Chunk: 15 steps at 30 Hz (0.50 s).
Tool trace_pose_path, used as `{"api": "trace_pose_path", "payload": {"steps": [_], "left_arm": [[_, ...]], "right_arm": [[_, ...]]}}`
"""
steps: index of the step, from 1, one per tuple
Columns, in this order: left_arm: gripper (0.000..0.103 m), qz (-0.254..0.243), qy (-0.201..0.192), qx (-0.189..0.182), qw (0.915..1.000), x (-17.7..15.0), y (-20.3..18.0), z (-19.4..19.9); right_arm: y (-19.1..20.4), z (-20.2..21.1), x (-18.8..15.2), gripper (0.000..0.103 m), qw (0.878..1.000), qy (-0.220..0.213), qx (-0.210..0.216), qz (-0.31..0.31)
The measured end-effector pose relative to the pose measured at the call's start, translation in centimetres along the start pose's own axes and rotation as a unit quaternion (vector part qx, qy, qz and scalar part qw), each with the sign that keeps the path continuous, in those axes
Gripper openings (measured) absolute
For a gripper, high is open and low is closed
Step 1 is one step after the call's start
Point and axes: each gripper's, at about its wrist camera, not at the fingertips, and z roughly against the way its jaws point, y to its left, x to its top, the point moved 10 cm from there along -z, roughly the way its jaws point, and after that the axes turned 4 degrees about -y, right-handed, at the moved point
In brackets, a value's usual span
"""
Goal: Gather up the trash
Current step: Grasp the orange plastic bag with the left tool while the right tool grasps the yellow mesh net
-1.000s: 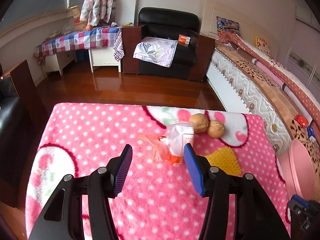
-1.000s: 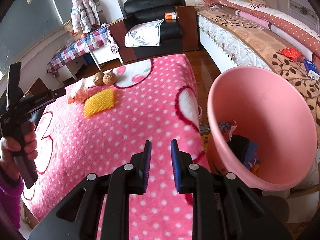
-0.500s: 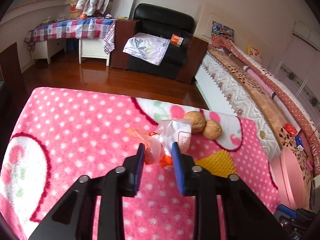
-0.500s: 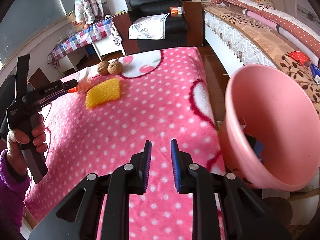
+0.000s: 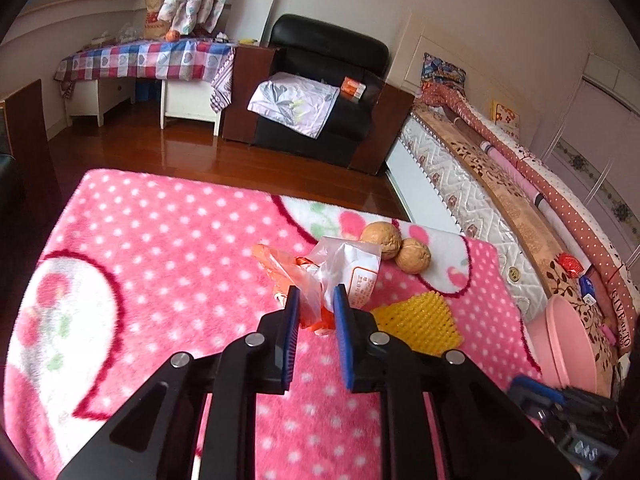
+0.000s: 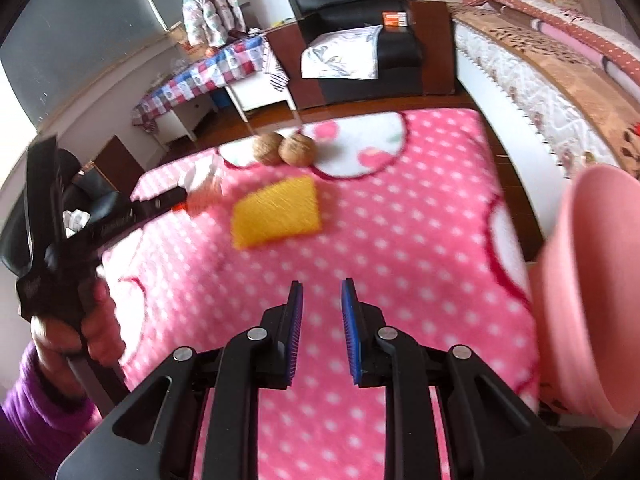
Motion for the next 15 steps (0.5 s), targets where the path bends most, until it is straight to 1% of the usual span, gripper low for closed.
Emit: {"api": "trace_pose_path", "payload": {"steps": [4, 7, 8, 9, 10, 11, 15], "left_arm": [[0.016, 0.002, -0.012, -0.003, 0.9999, 0.2, 0.1, 1.7], [0.016, 0.007, -0.015, -0.005, 0.9999, 0.0, 0.2, 2.7], [0.016, 0.009, -0.015, -0.006, 0.9998, 0.0, 0.3, 2.9], [0.016, 0.012, -0.015, -0.008, 0.9998, -0.1, 0.4, 3.1], [0.016, 0.014, -0.015, -0.010, 0.9997, -0.2, 0.4, 3.3], [0.016, 0.016, -0.014, -0.011, 0.9997, -0.3, 0.5, 3.4], [0.016, 0.023, -0.011, -0.013, 0.9996, -0.8, 0.6, 3.7]], "right_arm": [[1.2, -1.9, 1.6, 0.020, 1.000, 0.000, 0.018, -0.010], [1.5, -3.4, 2.5, 0.020, 1.000, 0.004, 0.012, -0.011], [1.4, -4.0, 2.8, 0.022, 1.000, 0.005, 0.011, -0.014], [1.3, -4.5, 3.1, 0.026, 1.000, 0.005, 0.010, -0.019], [1.2, -4.8, 3.3, 0.036, 1.000, 0.005, 0.009, -0.021], [1.0, -5.3, 3.5, 0.038, 1.000, 0.007, 0.004, -0.022], [0.8, -6.7, 3.5, 0.039, 1.000, 0.019, -0.006, -0.017]]}}
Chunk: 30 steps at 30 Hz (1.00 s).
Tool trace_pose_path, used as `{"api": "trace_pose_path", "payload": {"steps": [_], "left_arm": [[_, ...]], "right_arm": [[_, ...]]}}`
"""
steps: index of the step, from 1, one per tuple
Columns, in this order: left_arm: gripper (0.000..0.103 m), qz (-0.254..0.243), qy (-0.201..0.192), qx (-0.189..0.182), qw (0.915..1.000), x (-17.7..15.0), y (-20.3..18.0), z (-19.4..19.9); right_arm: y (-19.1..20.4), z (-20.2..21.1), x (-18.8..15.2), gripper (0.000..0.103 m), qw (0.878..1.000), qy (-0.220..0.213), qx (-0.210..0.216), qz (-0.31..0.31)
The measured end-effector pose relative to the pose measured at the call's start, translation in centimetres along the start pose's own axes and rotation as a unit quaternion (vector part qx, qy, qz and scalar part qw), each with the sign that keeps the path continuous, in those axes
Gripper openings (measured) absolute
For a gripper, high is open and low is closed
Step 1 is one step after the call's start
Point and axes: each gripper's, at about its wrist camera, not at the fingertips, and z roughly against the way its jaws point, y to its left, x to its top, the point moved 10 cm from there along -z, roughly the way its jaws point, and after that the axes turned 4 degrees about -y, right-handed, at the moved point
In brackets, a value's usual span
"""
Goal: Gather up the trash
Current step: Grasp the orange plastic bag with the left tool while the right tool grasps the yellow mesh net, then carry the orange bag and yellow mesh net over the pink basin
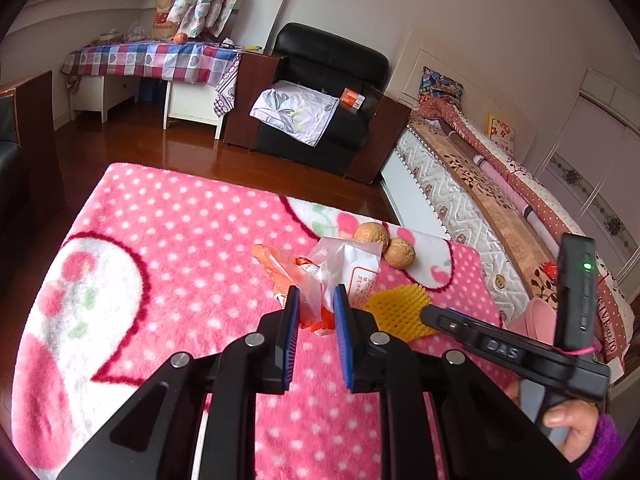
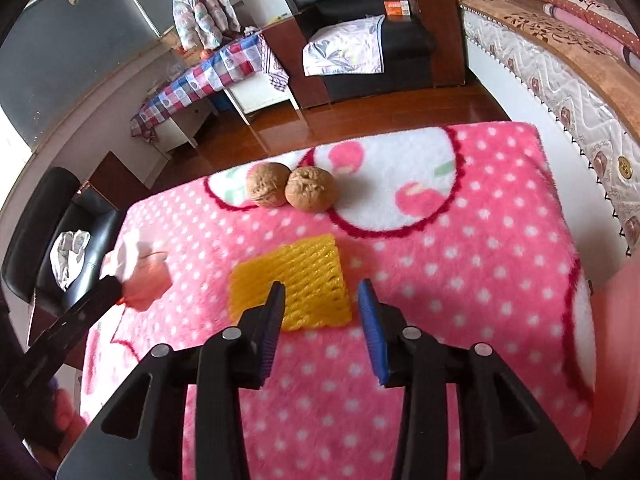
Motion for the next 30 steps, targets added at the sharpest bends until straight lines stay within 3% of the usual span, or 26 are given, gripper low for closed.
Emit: {"api": "trace_pose_path", "payload": {"steps": [7, 11, 13, 19, 30], "left_arm": [[0.016, 0.002, 0.008, 0.000, 1.0000, -0.8, -0.2, 0.1], [0.016, 0.000, 0.011, 0.000, 0.9999, -1.2, -0.6, 0.1], [0.016, -0.002, 0.011, -0.001, 0.9999, -1.3, -0.8, 0.2], [0.016, -0.014, 0.012, -0.002, 0.9998, -1.8, -2.0, 0.8], [0.016, -0.044, 0.017, -0.001, 0.9989, -2.9, -5.2, 2.0]], "right_arm": [[0.5, -0.4, -0.6, 0.037, 0.999, -0.008, -0.009, 0.038], [1.1, 0.3, -1.3, 0.013, 0.998, -0.012, -0.009, 0.054], [1.3, 1.0, -1.5, 0.009, 0.999, -0.017, 0.000, 0.051], [1.8, 3.9, -2.2, 0.008, 0.997, -0.039, 0.006, 0.060], [-0.1, 10.9, -2.7, 0.008, 0.994, -0.083, -0.027, 0.067]]}}
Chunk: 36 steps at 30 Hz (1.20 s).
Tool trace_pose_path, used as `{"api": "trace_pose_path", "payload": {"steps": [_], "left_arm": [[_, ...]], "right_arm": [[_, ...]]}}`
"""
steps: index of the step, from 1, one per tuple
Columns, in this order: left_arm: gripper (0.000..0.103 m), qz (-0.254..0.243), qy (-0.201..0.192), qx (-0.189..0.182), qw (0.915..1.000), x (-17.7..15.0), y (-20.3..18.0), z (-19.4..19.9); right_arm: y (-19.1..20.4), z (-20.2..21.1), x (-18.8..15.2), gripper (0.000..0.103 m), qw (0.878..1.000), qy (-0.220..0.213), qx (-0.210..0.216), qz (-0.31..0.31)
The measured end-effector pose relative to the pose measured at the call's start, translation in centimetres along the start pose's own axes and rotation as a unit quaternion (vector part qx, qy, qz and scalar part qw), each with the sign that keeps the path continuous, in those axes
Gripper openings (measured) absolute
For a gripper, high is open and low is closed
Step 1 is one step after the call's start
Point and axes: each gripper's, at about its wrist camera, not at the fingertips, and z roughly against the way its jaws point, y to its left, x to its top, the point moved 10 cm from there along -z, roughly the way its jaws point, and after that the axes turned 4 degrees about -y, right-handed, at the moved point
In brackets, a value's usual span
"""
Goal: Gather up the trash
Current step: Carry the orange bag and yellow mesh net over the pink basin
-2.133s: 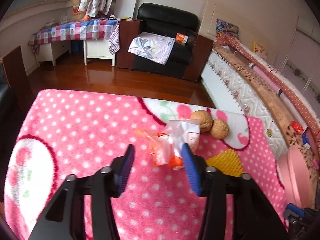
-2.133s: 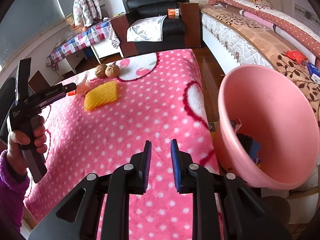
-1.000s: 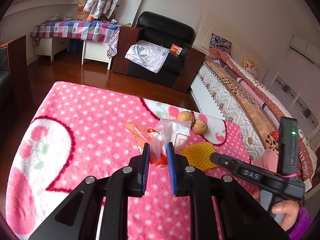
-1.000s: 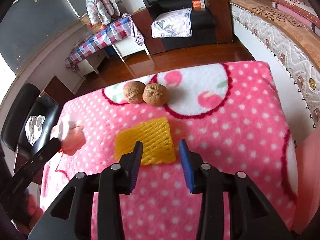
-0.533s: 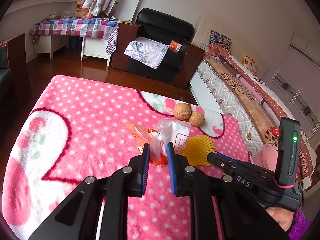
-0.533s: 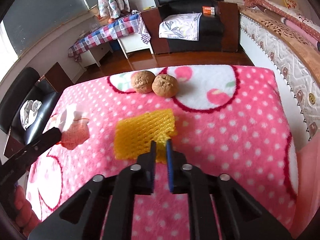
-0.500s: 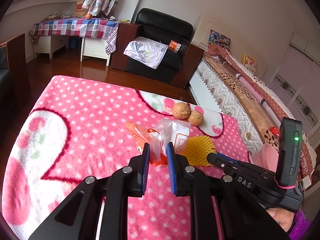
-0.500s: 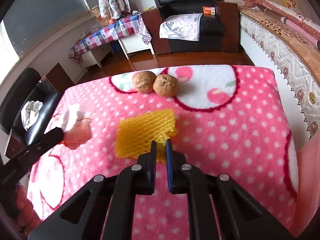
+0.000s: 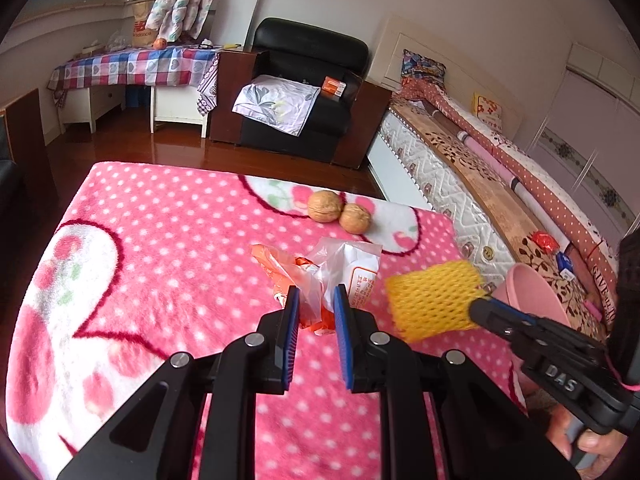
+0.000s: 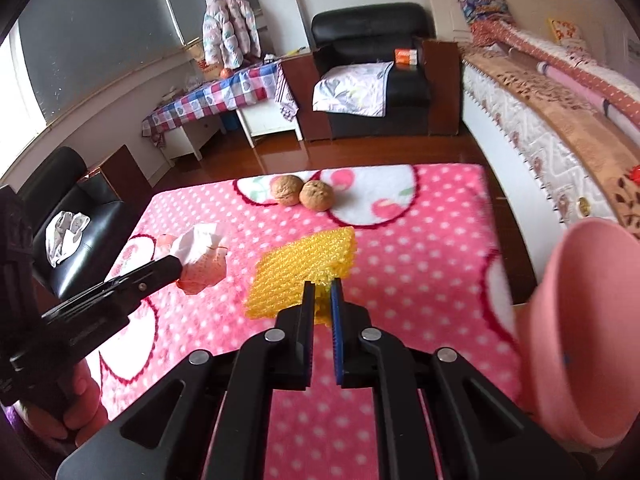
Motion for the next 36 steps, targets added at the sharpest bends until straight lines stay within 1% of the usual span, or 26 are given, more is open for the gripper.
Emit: {"api": "trace_pose_path", "payload": {"steps": [11, 17, 27, 36], "left_arm": [[0.017, -0.027, 0.014, 0.004, 0.9995, -1.1, -3.5, 0.7], [0.017, -0.034, 0.015, 0.009, 0.9993, -1.3, -4.9, 0.9], [0.017, -0.045, 0.019, 0.005, 0.9988, -1.9, -7.0, 1.3], [0.017, -0.073, 0.019, -0.004, 0.9971, -2.3, -10.6, 1.6]], "right_arm": [[-2.5, 4.6, -1.3, 0.008, 0.999, -0.020, -0.029, -0.002], [-3.6, 6.0, -1.6, 0.008, 0.999, -0.027, -0.034, -0.012], [-5.0, 7.9, -1.9, 0.008, 0.998, -0.041, -0.045, -0.019], [-7.5, 10.1, -2.3, 0.008, 0.996, -0.057, -0.063, -0.038]]}}
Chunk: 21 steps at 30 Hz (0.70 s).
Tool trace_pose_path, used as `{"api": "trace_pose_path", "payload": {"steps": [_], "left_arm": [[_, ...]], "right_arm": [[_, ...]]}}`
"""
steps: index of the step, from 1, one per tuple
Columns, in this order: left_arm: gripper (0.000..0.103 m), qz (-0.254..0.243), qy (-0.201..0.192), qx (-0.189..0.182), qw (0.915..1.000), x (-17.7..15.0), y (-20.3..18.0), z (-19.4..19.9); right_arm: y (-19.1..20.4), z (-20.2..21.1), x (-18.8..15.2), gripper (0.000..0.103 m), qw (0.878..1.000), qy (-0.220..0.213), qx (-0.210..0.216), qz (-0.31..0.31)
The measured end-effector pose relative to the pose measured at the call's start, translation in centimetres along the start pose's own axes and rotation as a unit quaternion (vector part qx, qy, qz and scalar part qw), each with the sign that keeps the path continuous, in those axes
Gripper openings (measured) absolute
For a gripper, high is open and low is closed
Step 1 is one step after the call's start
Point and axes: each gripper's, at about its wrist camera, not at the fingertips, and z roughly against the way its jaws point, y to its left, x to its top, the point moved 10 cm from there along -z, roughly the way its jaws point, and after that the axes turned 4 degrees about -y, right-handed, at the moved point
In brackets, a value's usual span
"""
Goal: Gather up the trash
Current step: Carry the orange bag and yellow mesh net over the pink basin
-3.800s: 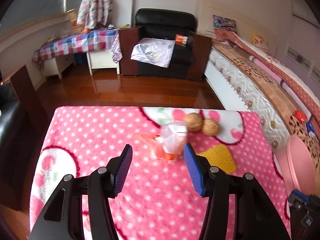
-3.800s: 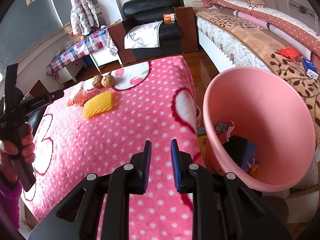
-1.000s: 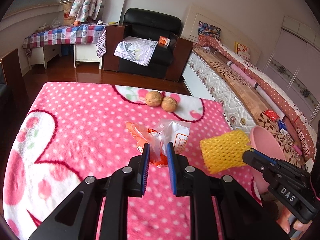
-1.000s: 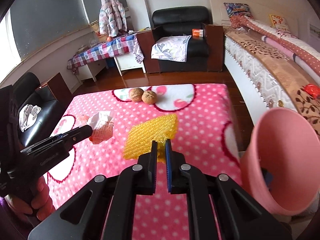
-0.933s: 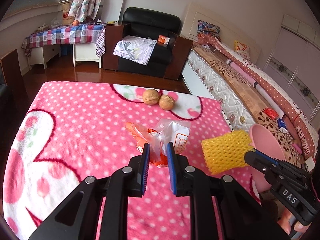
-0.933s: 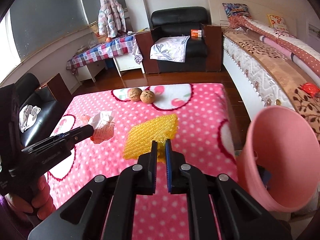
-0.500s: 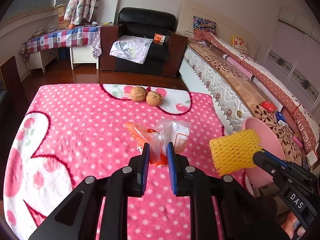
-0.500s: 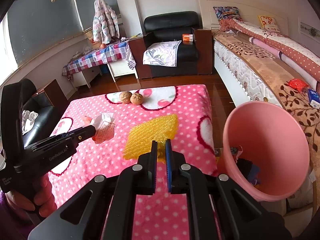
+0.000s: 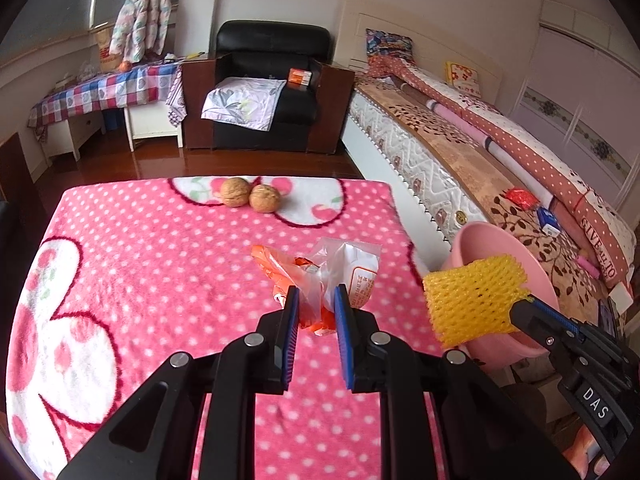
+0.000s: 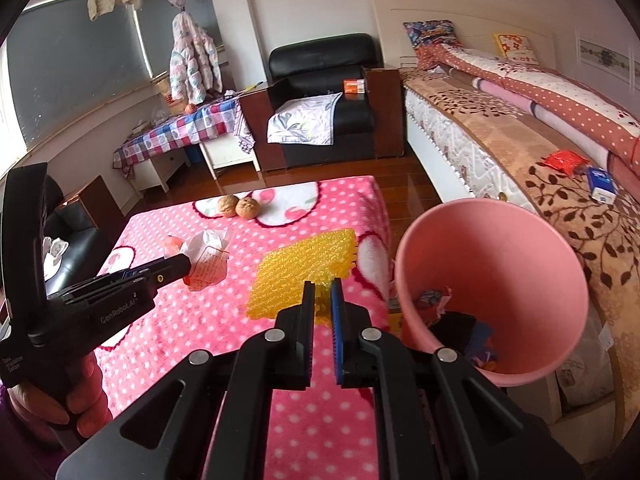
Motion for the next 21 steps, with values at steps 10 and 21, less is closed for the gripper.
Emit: {"api": "trace_pose_path", "payload": {"steps": [10, 21], "left_arm": [[0.017, -0.041, -0.005, -0.023, 0.9989, 0.3, -5.2, -0.2], [0.017, -0.093, -0.017, -0.054, 0.9941, 1.0, -12.3, -0.7]], "right_arm": [[-4.6, 2.2, 0.1, 0.008, 0.999, -0.017, -0.033, -0.031], [-9.9, 3.8, -0.1, 0.008, 0.995, -0.029, -0.074, -0.064]]}}
